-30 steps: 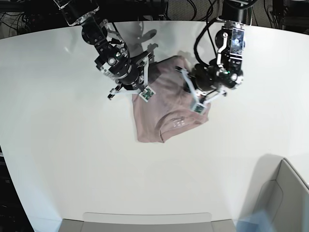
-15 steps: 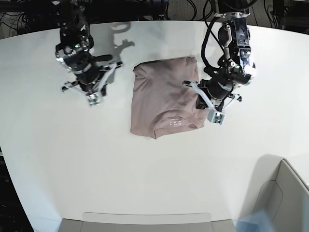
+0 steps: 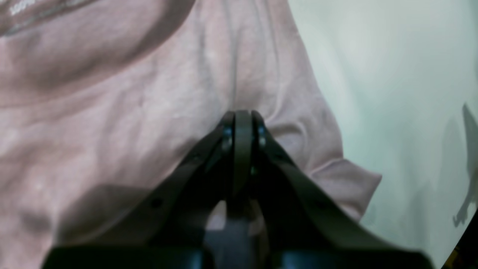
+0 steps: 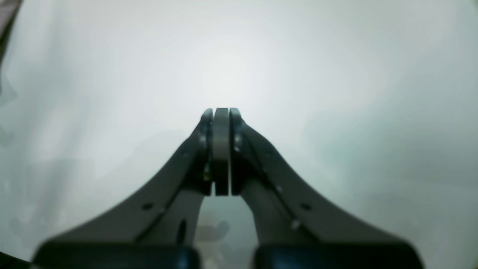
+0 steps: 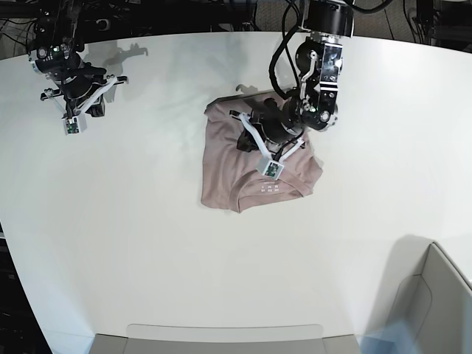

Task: Fold the T-shirt properly
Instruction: 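Push the folded shirt across the table with the left gripper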

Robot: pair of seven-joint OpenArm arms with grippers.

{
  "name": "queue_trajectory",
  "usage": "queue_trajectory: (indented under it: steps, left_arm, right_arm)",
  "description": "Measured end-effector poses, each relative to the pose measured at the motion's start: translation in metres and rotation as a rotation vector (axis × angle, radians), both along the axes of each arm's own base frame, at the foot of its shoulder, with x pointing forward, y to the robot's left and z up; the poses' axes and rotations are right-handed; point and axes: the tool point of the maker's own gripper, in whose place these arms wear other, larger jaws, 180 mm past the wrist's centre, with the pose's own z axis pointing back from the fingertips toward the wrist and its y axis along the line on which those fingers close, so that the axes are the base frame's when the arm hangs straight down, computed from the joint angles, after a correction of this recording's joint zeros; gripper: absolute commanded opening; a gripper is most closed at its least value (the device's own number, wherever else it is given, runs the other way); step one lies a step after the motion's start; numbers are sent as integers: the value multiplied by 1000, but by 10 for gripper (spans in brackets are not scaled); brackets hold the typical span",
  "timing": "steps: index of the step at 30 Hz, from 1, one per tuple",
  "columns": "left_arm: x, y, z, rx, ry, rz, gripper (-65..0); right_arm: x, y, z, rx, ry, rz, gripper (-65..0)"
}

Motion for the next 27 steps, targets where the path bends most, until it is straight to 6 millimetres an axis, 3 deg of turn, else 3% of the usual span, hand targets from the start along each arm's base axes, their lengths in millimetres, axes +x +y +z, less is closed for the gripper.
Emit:
queue_trajectory:
  steps: [9,18,24,27]
  left_arm:
    - [6,95,-10,197,-27,18,-650]
    - [6,158,-10,348,-23,14,-650]
    - [13,182,-9,374,-12,49,-650]
    - [16,211,-4,396,-10,130,-650]
  right_arm:
    - [1,3,-1,6,-1,3,-645]
    - [5,38,-6,50,8,92,-645]
    - [4,40,-7,50,11,99,-645]
    - [6,40,-6,49,7,101,-645]
